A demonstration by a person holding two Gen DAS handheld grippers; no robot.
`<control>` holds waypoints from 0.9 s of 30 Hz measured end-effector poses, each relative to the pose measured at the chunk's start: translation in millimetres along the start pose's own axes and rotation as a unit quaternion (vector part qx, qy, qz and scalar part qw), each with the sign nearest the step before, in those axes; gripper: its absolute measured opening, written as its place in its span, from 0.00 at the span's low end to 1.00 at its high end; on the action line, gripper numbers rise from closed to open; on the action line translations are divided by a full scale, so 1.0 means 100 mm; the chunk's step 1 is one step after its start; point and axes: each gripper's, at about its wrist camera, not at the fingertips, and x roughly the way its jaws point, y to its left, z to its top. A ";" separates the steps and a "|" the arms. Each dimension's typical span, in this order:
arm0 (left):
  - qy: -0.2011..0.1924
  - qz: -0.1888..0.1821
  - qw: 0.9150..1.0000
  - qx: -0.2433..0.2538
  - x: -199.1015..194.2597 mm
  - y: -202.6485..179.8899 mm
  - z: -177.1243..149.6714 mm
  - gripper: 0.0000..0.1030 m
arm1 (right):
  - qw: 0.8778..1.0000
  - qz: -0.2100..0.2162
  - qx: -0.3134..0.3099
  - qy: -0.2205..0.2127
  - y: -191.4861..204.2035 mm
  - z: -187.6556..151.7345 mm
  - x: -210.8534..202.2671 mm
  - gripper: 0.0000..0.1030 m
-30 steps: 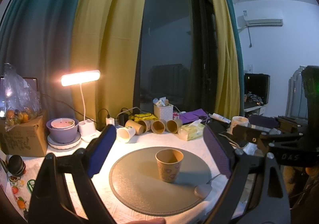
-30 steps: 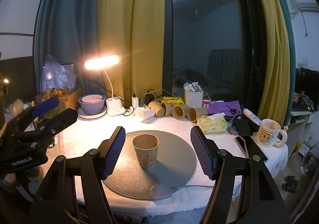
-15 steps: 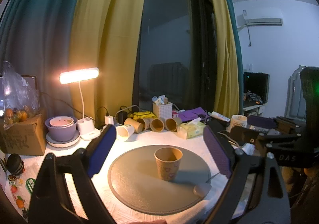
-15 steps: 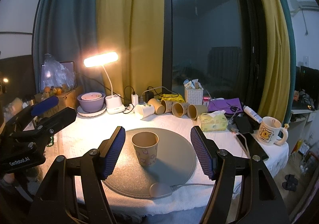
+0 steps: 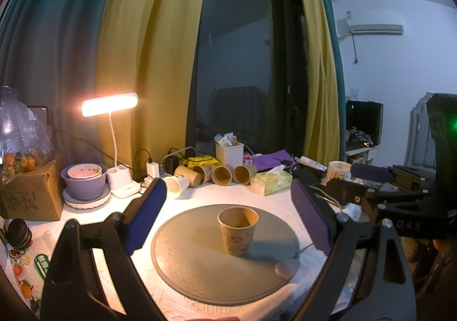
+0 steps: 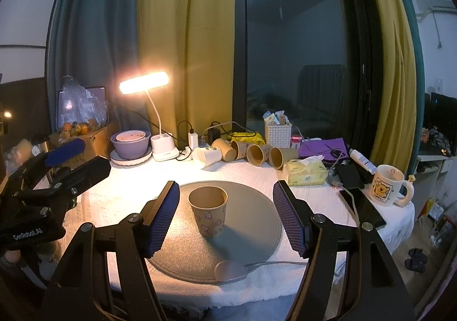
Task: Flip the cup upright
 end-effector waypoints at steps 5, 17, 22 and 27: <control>0.000 0.001 1.000 -0.001 0.00 0.00 0.00 0.87 | 1.000 0.000 0.000 0.002 0.00 -0.02 0.01 0.69; 0.000 0.001 1.000 -0.001 0.00 0.00 0.00 0.87 | 1.000 0.000 0.000 0.002 0.00 -0.02 0.02 0.69; 0.000 0.001 1.000 -0.002 0.01 0.02 0.01 0.87 | 1.000 0.001 0.000 0.003 0.00 -0.02 0.02 0.69; 0.001 0.001 1.000 -0.002 0.01 0.02 0.00 0.87 | 1.000 0.001 0.000 0.004 0.01 -0.04 0.03 0.69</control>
